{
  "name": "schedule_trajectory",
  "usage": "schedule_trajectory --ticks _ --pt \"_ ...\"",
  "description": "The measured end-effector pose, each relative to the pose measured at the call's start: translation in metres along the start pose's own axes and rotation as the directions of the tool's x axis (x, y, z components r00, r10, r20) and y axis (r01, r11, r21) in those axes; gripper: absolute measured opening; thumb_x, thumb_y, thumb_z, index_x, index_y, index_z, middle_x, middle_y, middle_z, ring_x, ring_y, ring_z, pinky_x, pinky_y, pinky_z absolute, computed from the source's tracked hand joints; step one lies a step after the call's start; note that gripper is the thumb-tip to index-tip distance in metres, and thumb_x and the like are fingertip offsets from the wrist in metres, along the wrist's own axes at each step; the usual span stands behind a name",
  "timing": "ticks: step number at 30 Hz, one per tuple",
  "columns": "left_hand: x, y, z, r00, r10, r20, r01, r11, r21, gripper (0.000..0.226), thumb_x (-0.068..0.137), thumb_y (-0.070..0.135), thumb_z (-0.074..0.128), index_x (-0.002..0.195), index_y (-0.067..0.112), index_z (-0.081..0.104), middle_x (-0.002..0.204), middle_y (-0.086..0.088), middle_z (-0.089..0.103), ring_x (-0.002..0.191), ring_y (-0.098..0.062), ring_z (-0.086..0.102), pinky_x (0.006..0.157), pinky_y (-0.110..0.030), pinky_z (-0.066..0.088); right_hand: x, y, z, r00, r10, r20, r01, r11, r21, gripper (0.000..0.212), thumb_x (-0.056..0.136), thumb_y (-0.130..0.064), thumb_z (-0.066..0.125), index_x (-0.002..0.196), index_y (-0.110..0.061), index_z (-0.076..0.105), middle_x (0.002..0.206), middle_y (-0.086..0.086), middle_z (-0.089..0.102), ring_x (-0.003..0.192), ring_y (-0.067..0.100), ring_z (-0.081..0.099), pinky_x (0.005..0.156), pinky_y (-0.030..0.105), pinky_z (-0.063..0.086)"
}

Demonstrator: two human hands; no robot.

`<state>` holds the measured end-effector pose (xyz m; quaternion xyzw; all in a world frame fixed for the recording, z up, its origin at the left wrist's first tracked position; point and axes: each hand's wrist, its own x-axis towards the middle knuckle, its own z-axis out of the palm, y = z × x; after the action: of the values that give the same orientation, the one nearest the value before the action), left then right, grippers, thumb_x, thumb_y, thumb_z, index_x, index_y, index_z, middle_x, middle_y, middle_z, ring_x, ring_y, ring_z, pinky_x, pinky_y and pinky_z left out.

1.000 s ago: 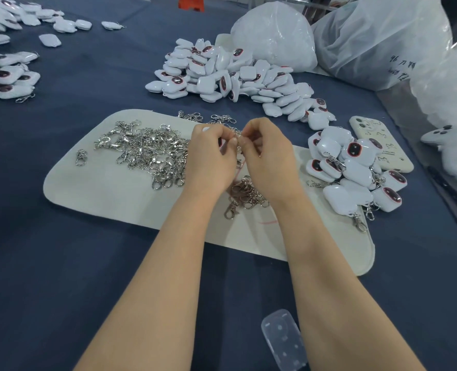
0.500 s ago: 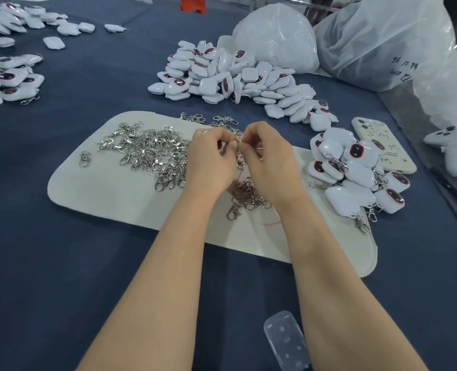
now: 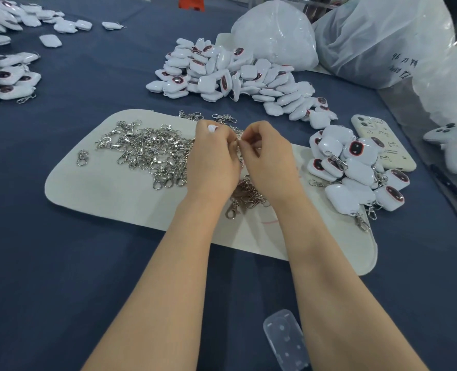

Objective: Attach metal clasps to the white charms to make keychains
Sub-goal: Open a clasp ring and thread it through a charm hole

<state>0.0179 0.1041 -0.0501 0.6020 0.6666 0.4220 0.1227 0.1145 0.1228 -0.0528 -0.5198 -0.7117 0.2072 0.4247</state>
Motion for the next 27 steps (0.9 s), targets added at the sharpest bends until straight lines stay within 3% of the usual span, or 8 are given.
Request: schedule_trajectory --ticks 6,12,14,16,18,24,27 --pt "-0.001 -0.002 0.001 0.999 0.016 0.03 -0.018 0.999 0.046 0.014 0.093 0.011 0.051 0.101 0.009 0.062 0.121 -0.01 0.042 0.096 -0.028 0.054 0.082 -0.034 0.043 -0.001 0.0 -0.003 0.997 -0.041 0.058 0.043 0.998 -0.036 0.009 0.087 -0.002 0.053 0.089 -0.01 0.055 0.086 -0.001 0.058 0.079 0.015 0.052 0.071 0.021 0.041" --pt "0.004 -0.005 0.001 1.0 -0.005 0.02 0.008 0.989 -0.147 0.011 0.091 0.012 0.057 0.097 0.013 0.066 0.104 -0.001 0.043 0.074 0.001 0.042 0.068 -0.002 0.029 -0.004 0.002 -0.005 0.999 0.023 -0.026 -0.02 0.992 0.122 0.013 0.088 -0.003 0.057 0.087 -0.015 0.052 0.079 -0.008 0.056 0.071 0.009 0.053 0.067 0.013 0.042" --pt "0.005 -0.005 0.001 0.999 -0.012 0.03 0.017 0.981 -0.193 0.011 0.089 0.012 0.059 0.096 0.016 0.068 0.102 0.0 0.044 0.073 0.006 0.042 0.068 0.005 0.026 -0.003 0.003 -0.005 0.997 0.075 -0.028 -0.068 0.98 0.186 0.013 0.088 -0.003 0.058 0.088 -0.014 0.052 0.08 -0.005 0.058 0.075 0.014 0.057 0.073 0.021 0.048" --pt "0.006 -0.005 0.0 0.999 -0.019 0.04 0.026 0.978 -0.205 0.011 0.088 0.011 0.06 0.093 0.018 0.067 0.101 0.0 0.045 0.074 0.008 0.043 0.067 0.007 0.025 -0.001 0.002 -0.006 0.994 0.104 -0.017 -0.097 0.966 0.24 0.013 0.088 -0.002 0.058 0.086 -0.013 0.052 0.082 0.001 0.061 0.08 0.022 0.061 0.079 0.036 0.052" --pt "0.005 -0.005 0.001 0.999 -0.02 0.047 0.029 0.978 -0.208 0.01 0.087 0.01 0.061 0.09 0.019 0.066 0.103 -0.001 0.046 0.075 0.009 0.043 0.067 0.006 0.026 0.0 0.0 -0.007 0.992 0.13 -0.006 -0.123 0.951 0.283 0.017 0.088 0.0 0.058 0.083 -0.015 0.052 0.082 0.005 0.061 0.08 0.026 0.061 0.081 0.041 0.052" --pt "0.004 -0.004 0.0 0.999 -0.024 0.039 0.032 0.972 -0.231 0.009 0.087 0.012 0.061 0.085 0.021 0.062 0.104 -0.001 0.047 0.076 0.01 0.043 0.067 0.006 0.026 0.001 -0.002 -0.011 0.985 0.172 0.033 -0.173 0.927 0.333 0.014 0.089 0.0 0.057 0.086 -0.013 0.054 0.08 0.001 0.062 0.072 0.014 0.059 0.076 0.031 0.052" --pt "0.004 -0.004 0.0 1.0 -0.025 0.011 0.027 0.972 -0.235 0.01 0.087 0.012 0.061 0.084 0.022 0.061 0.102 -0.001 0.047 0.075 0.01 0.043 0.069 0.005 0.027 0.001 0.0 -0.01 0.982 0.175 0.063 -0.186 0.937 0.296 0.01 0.091 -0.002 0.054 0.094 -0.012 0.054 0.09 0.004 0.063 0.085 0.021 0.062 0.084 0.034 0.053"
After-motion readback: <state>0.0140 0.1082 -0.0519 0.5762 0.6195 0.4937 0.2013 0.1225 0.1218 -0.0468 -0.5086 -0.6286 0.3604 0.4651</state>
